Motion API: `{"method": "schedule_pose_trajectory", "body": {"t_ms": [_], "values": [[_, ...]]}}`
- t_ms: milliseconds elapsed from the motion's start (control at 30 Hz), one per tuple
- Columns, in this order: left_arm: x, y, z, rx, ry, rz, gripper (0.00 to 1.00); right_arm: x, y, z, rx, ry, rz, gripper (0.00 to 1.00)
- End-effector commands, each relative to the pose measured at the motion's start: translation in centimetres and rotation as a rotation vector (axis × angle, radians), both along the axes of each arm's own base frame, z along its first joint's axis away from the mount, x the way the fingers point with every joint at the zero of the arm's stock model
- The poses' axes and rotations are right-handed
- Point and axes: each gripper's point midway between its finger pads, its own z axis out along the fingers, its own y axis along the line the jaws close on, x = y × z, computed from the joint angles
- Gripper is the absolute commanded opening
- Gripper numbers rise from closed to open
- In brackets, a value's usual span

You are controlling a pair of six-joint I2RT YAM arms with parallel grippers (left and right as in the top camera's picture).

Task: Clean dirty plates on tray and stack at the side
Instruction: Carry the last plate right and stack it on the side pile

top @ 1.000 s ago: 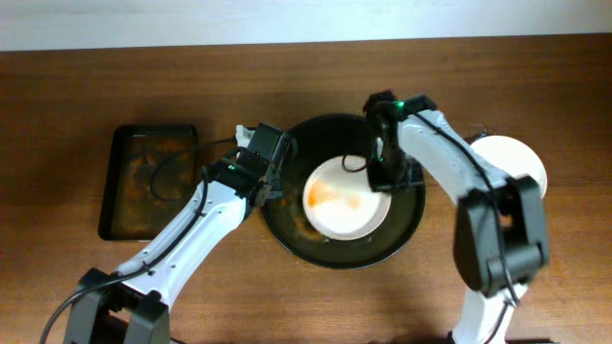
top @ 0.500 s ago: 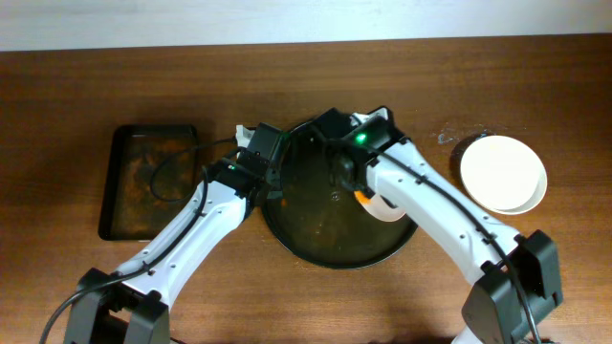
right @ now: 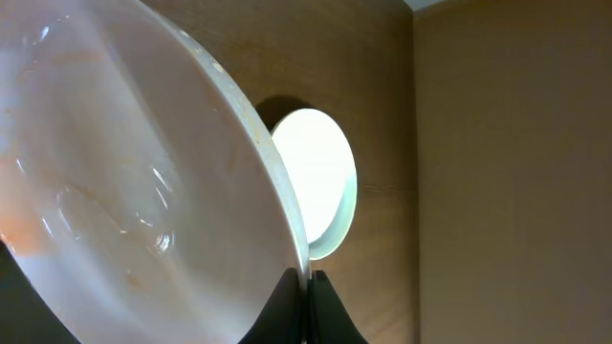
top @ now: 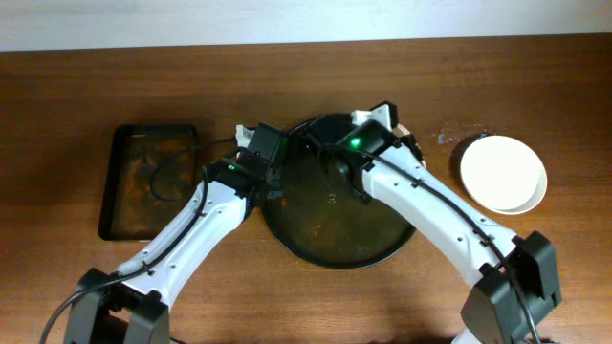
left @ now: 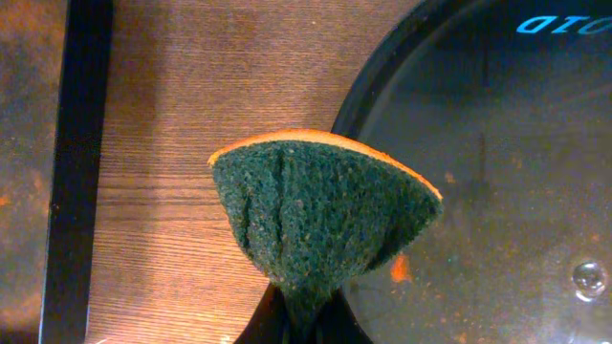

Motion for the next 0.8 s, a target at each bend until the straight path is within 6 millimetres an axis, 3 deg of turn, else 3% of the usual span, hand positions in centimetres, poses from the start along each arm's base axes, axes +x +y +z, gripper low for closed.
{"method": "schedule_pose_trajectory", "body": {"t_ms": [0,167,233,300,433,533,600,700,767], "values": [[0.2,-0.1,1.1,-0.021,-0.027,0.009,0.0,-0.2,-2.4,-0.7,0.162,-0.009,-0.158,0.04],[0.2,-0.1,1.1,-0.021,-0.027,0.009,0.0,0.0,-7.4,-2.1,0.441,-0.009,-0.411,0.04],[0.2,-0.1,1.1,-0.021,-0.027,0.008,0.0,-0.1,-12.5,-2.4,0.541,-0.052,-0.586,0.04],[0.2,-0.1,1.1,-0.022,-0.027,0.008,0.0,-1.2,-20.5,-2.9,0.664,-0.154,-0.835,0.04],[0.2,-0.1,1.1,-0.022,-0.027,0.008,0.0,-2.7,-24.9,-3.1,0.693,-0.223,-0.961,0.04],[0.2,-0.1,1.1,-0.021,-0.027,0.009,0.0,-3.2,-26.9,-3.1,0.716,-0.268,-1.01,0.04],[0.2,-0.1,1.1,-0.022,-0.027,0.008,0.0,-2.9,-26.9,-3.1,0.738,-0.278,-1.011,0.14],[0.2,-0.1,1.1,-0.021,-0.027,0.008,0.0,-3.0,-26.7,-3.2,0.742,-0.271,-1.01,0.65],[0.2,-0.1,1.1,-0.021,-0.026,0.008,0.0,-3.1,-26.3,-3.3,0.759,-0.248,-1.005,0.7]]}}
